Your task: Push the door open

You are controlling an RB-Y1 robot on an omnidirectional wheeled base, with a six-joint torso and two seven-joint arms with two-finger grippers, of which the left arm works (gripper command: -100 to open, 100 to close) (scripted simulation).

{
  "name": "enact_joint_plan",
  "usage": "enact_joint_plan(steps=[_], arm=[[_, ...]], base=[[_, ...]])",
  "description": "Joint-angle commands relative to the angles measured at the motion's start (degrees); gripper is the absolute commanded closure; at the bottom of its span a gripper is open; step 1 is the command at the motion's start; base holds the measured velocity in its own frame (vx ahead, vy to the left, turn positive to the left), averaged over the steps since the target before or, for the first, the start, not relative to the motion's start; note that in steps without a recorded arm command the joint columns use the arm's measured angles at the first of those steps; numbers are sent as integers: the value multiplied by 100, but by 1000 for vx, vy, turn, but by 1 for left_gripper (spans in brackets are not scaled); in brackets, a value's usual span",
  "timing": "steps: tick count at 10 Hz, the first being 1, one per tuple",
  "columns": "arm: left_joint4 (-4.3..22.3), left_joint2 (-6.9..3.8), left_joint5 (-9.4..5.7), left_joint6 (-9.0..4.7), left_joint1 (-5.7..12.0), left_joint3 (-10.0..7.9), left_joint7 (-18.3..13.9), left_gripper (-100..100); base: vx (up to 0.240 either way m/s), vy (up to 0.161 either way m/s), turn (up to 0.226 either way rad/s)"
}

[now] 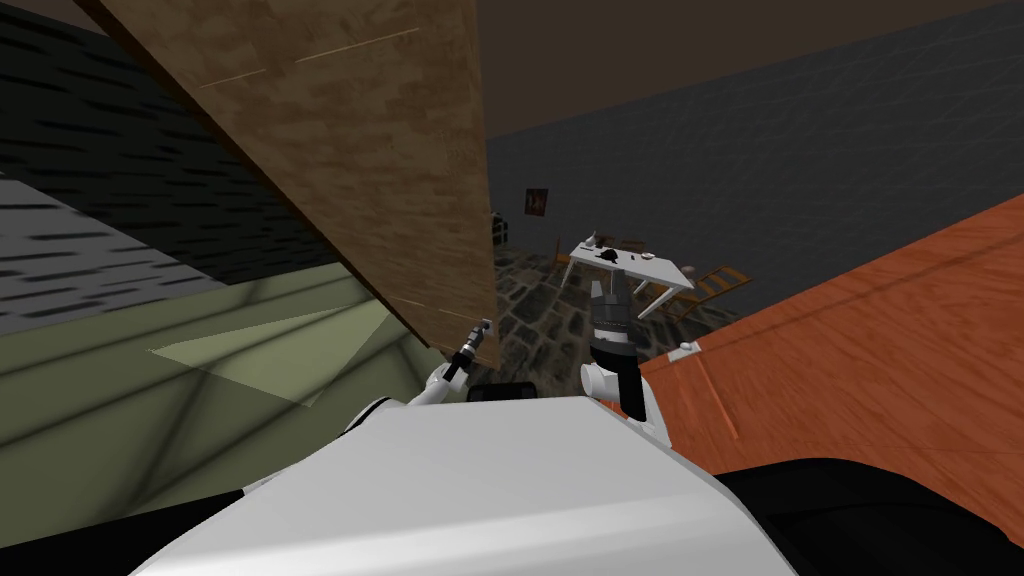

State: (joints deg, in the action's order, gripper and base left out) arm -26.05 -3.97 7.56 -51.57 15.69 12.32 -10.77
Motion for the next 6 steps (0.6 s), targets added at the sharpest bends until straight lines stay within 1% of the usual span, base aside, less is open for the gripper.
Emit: enact_joint_plan(steps=[1, 2, 3, 4, 6], arm=[[4, -72, -111, 25, 3, -186, 100, 100], [2, -80, -134, 32, 3, -223, 121, 100], [184, -41, -116, -34, 87, -179, 83, -100], [184, -41, -116, -34, 87, -179, 83, -100], [172, -36, -120, -10, 103, -173, 53, -100]], base=[[128, -78, 104], [173, -117, 92], [-39, -50, 58], [-176, -13, 14], [-186, 35, 25]])
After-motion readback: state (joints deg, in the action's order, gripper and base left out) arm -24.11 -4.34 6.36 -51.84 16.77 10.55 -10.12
